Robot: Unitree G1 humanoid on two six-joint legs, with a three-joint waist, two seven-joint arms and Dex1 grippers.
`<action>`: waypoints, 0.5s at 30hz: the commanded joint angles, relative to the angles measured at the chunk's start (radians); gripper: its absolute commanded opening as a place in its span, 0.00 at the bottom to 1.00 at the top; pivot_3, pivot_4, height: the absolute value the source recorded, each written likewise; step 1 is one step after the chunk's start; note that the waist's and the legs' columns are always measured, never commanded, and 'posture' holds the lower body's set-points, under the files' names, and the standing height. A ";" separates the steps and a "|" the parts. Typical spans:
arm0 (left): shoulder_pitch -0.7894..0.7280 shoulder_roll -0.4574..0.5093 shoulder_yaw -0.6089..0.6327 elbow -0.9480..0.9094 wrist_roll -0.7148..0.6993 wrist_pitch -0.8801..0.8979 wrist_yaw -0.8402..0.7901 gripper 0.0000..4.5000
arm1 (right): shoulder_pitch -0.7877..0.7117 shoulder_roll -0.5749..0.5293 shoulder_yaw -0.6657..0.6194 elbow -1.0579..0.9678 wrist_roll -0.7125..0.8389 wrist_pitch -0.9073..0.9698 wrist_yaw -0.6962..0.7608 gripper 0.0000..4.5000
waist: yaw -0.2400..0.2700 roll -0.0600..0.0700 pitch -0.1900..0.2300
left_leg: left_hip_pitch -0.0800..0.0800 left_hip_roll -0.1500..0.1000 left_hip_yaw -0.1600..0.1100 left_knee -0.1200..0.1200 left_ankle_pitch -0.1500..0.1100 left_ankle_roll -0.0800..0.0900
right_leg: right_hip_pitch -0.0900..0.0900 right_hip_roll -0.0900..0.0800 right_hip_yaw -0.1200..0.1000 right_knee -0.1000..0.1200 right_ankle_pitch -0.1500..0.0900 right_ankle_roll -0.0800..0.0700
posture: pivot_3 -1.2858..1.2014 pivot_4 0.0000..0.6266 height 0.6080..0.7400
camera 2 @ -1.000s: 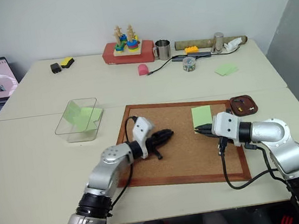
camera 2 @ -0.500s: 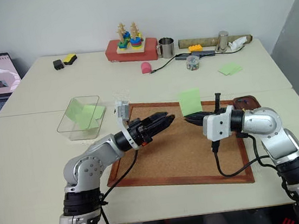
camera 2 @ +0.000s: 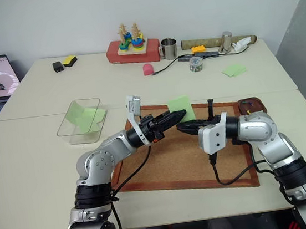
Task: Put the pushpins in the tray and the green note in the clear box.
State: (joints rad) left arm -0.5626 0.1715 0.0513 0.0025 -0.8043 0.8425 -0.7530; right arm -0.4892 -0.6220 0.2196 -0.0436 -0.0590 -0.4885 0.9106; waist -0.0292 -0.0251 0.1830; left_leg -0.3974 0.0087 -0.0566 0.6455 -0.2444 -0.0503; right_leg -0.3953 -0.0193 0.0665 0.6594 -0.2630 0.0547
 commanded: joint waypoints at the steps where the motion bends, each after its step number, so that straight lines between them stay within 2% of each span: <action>1: -0.003 0.005 -0.012 -0.014 0.008 -0.025 -0.021 0.31 | -0.014 0.005 -0.004 -0.014 0.000 -0.027 -0.018 0.00 | 0.000 0.000 0.000 | 0.000 0.000 0.000 0.000 0.000 0.000 | 0.000 0.000 0.000 0.000 0.000 0.000 | 0.52 0.24 1.00; 5: -0.007 0.004 -0.016 -0.004 0.028 -0.044 -0.019 0.17 | -0.018 0.007 -0.001 -0.006 -0.004 -0.036 -0.021 0.00 | 0.000 0.000 0.000 | 0.000 0.000 0.000 0.000 0.000 0.000 | 0.000 0.000 0.000 0.000 0.000 0.000 | 0.52 0.24 1.00; 6: -0.007 0.002 -0.016 0.000 0.033 -0.050 -0.017 0.10 | -0.019 0.007 -0.001 -0.004 -0.005 -0.040 -0.022 0.00 | 0.000 0.000 0.000 | 0.000 0.000 0.000 0.000 0.000 0.000 | 0.000 0.000 0.000 0.000 0.000 0.000 | 0.52 0.24 1.00; 9: -0.009 -0.003 -0.015 0.014 0.047 -0.067 -0.011 0.01 | -0.020 0.008 -0.001 -0.003 -0.007 -0.050 -0.027 0.00 | 0.000 0.000 0.000 | 0.000 0.000 0.000 0.000 0.000 0.000 | 0.000 0.000 0.000 0.000 0.000 0.000 | 0.52 0.24 1.00; 15: -0.010 -0.003 -0.043 0.041 0.121 -0.142 0.002 0.01 | -0.020 0.010 -0.007 -0.010 -0.006 -0.058 -0.039 0.00 | 0.000 0.000 0.000 | 0.000 0.000 0.000 0.000 0.000 0.000 | 0.000 0.000 0.000 0.000 0.000 0.000 | 0.52 0.24 1.00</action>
State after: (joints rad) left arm -0.5617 0.1710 0.0187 0.0438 -0.7194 0.7490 -0.7565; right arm -0.4895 -0.6147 0.2216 -0.0307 -0.0774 -0.5163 0.8890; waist -0.0291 -0.0251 0.1830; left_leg -0.3972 0.0086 -0.0564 0.6457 -0.2444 -0.0503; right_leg -0.3953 -0.0193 0.0667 0.6598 -0.2629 0.0546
